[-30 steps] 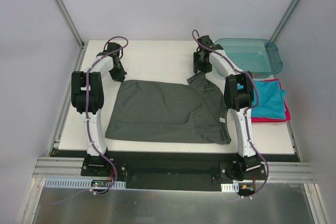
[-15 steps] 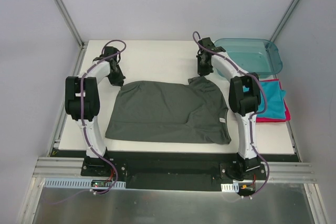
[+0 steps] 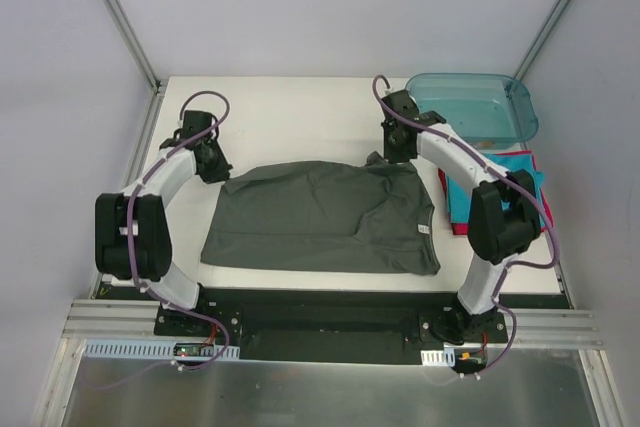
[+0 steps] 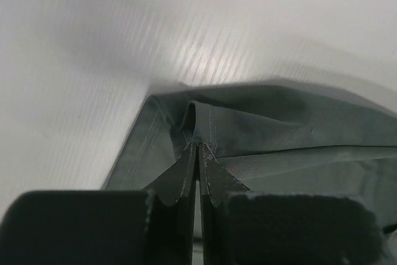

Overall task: Fold and stack the t-shirts
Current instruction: Grap the side of the flattened tshirt furthest away from the robot with both arms, then fold the other side of the tshirt into a rectangle

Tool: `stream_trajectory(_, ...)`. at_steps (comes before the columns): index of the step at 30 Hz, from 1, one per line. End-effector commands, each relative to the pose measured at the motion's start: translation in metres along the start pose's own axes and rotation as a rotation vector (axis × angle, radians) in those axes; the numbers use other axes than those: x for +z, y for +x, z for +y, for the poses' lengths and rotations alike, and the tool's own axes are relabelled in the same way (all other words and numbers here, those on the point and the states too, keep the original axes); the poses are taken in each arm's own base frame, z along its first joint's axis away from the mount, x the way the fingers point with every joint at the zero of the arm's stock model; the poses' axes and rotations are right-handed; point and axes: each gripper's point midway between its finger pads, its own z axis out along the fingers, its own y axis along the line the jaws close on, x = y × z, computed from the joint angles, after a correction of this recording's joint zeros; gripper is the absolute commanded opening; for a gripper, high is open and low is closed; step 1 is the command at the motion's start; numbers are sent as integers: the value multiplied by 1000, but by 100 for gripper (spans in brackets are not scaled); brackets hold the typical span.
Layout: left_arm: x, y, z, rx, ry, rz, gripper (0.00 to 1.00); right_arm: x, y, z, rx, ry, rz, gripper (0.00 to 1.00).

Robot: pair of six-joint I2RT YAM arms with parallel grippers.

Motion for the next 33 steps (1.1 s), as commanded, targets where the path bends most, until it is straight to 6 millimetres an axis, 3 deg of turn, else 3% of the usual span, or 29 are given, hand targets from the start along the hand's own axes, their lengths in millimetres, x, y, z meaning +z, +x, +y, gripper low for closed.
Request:
stream_trajectory(1, -25, 8, 4, -50, 43, -66, 0, -38, 1, -5, 39, 10, -91, 1)
stream_trajectory(9, -38, 42, 25, -67, 36, -90, 0, -60, 46, -11, 24, -5, -84, 1)
stream_trajectory(18, -46, 51, 46, -86, -22, -156, 0, -76, 82, -15, 7, -18, -84, 1)
stream_trajectory(29, -38, 66, 66, -100, -92, -141, 0, -61, 135, -13, 18, -3, -29, 8)
stream_trajectory(33, -33, 71, 75, -98, -136, -130, 2, -53, 163, -10, 11, -21, 21, 20)
